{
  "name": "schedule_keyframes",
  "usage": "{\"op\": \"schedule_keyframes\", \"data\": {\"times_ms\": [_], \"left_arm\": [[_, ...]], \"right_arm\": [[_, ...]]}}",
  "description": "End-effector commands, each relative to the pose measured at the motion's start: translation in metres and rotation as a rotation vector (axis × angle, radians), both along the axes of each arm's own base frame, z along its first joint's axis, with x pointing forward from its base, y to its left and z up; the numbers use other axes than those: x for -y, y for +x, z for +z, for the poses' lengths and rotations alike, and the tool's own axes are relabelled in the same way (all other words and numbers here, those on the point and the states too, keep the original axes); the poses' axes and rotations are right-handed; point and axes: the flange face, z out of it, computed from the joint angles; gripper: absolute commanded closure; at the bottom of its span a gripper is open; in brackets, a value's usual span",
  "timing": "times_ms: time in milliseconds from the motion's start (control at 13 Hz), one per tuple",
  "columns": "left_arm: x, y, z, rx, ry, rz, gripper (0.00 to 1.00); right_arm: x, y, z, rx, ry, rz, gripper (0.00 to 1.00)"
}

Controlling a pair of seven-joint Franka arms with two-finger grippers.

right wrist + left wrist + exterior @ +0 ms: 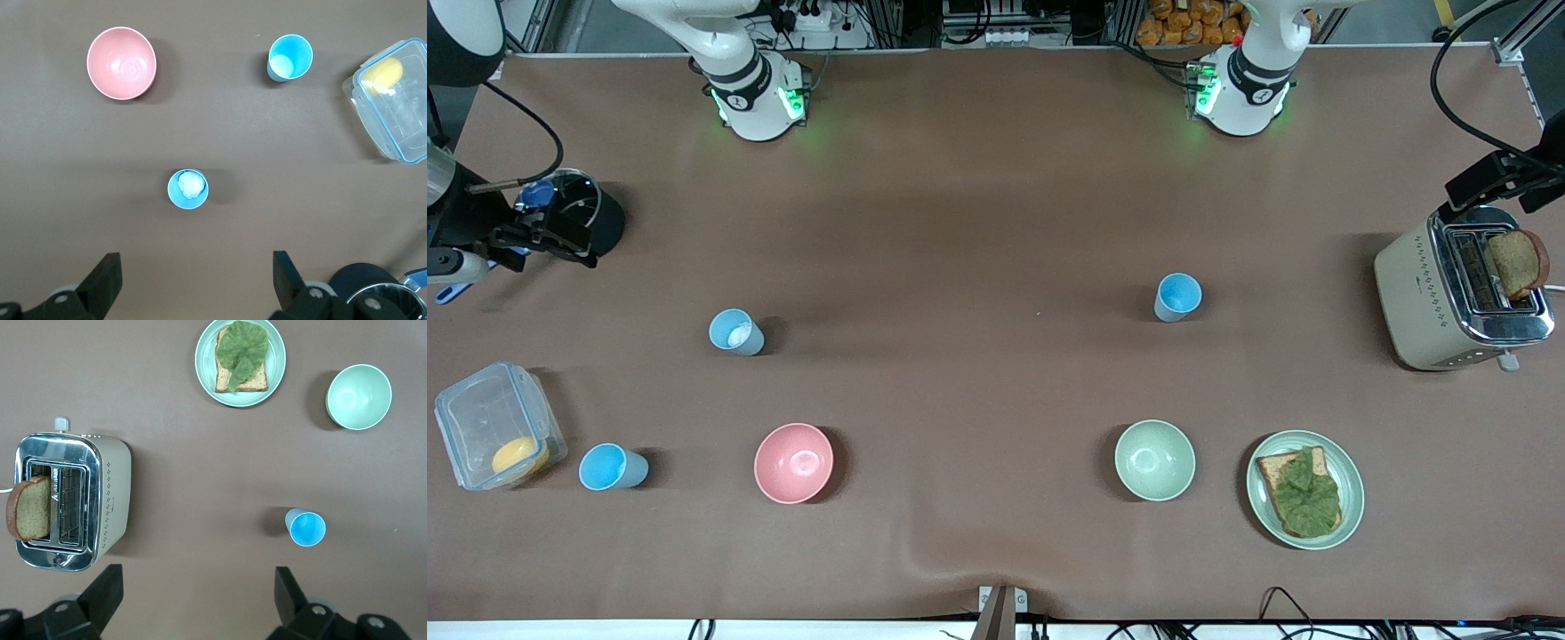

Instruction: Stack blue cups with both arms

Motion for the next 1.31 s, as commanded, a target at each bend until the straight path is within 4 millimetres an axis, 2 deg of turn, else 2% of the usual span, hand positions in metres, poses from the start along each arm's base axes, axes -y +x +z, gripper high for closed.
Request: {"op": "schedule_keyframes", "data": {"times_ms": [0,462,692,923,1077,1231], "left_arm": [[0.0,-0.003,0.003,-0.006,-0.007,0.016,0.0],[0.001,-0.003,0.004,-0.005,-0.007,0.014,0.0],[0.001,-0.003,0.004,-0.005,-0.006,0.014,0.0],[0.0,-0.003,0.004,-0.005,-0.006,0.016,0.0],[0.001,-0.003,0.004,-0.005,-0.006,0.014,0.0],[0.0,-0.003,0.004,-0.005,-0.004,0.015,0.0]], "right_arm": [[-0.002,0.001,0.003,-0.004,-0.018,-0.001,0.0],[0.004,0.002,0.001,-0.007,-0.009,-0.018,0.0],[0.012,0.016,-0.044,-0.1,-0.008,-0.018,0.0],[0.016,0.027,-0.116,-0.235,-0.009,-0.016,0.0],[0.041,0.04,-0.149,-0.239,-0.003,-0.054,0.0],[0.047,0.043,-0.183,-0.281,0.001,-0.058,0.0]]}}
